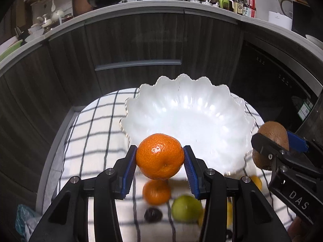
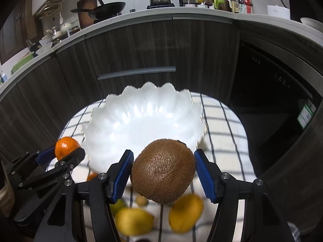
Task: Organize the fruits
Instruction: 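Lift the mandarin with the left gripper while the right gripper carries the kiwi into the bowl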
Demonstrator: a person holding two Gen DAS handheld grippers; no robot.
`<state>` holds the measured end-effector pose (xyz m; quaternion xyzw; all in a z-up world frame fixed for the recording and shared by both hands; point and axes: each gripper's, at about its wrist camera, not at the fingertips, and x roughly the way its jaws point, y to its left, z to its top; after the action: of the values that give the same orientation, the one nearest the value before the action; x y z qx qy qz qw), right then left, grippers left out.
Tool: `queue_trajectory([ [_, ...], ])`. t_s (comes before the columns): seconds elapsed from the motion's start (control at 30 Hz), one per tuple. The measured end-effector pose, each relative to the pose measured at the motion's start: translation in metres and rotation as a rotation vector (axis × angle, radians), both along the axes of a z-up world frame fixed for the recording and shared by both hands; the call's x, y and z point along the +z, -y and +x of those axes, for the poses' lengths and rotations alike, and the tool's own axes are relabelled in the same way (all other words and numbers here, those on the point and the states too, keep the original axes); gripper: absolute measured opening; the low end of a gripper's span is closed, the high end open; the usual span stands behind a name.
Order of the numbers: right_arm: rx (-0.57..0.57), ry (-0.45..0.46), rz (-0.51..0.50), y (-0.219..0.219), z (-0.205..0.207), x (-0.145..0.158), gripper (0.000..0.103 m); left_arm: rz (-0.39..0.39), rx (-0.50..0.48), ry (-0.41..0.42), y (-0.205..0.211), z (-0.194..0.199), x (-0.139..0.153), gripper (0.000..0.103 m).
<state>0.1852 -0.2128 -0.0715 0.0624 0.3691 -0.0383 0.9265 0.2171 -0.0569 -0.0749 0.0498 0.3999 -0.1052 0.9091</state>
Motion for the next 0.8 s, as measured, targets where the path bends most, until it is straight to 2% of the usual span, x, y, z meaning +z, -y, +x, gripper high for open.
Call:
queue_trajectory([
  [0.23,0.006,-0.018,-0.01,0.009,0.06,-0.008,0.063,-0.02,-0.012,-0.013,0.013,0.054,-0.009,0.045],
  [0.43,0.021,-0.085,0.001,0.011,0.104,-0.029,0.063,-0.029,-0.015,-0.101,0.019,0.1,-0.035,0.045],
  [0.6,0.028,-0.172,0.011,0.008,0.126,-0.052,0.063,0.002,-0.016,-0.147,0.02,0.116,-0.052,0.045],
  [0.8,0.018,-0.235,0.017,0.008,0.134,-0.064,0.063,0.017,-0.016,-0.193,0.023,0.122,-0.064,0.046],
])
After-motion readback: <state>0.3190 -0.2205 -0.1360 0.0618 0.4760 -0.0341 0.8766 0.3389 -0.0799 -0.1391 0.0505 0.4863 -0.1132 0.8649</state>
